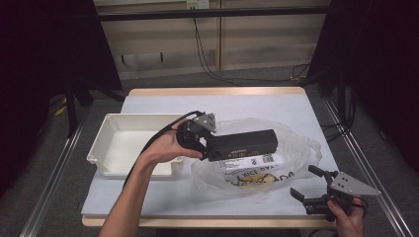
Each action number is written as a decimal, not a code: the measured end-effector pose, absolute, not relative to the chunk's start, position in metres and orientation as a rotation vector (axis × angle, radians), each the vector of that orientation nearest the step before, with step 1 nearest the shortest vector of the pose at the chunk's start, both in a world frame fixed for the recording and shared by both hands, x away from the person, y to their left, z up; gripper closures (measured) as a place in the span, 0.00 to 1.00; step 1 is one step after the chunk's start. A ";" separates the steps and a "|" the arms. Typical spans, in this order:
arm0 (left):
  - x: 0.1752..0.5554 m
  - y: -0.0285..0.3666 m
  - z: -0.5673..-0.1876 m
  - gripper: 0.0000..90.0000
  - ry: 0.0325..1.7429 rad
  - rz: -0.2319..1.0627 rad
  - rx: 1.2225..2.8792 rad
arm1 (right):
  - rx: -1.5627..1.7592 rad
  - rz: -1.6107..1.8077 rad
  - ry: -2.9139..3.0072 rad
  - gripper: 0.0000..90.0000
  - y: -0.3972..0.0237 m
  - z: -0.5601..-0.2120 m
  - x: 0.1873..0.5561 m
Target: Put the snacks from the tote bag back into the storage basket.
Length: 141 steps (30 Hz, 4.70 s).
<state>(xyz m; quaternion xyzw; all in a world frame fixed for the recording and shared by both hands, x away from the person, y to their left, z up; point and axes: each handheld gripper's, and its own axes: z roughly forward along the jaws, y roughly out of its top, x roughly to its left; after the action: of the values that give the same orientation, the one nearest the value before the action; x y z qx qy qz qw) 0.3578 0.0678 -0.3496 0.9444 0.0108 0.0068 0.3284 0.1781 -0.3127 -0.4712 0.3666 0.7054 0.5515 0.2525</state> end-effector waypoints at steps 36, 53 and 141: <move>0.374 0.146 -0.330 0.48 0.142 0.075 2.439 | 1.016 1.498 1.897 0.00 -0.318 -0.471 0.175; 0.382 0.193 -0.324 0.48 0.220 0.147 2.397 | 1.016 1.498 1.898 0.00 -0.320 -0.470 0.175; 0.415 0.306 -0.377 0.48 0.423 0.203 2.482 | 1.017 1.493 1.909 0.00 -0.317 -0.471 0.176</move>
<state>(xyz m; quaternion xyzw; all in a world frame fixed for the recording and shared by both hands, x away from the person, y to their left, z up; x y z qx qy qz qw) 0.4153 0.3061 -0.3767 0.9363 0.1595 0.0767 0.3032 0.1758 -0.3173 -0.4711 0.3742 0.7026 0.5494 0.2538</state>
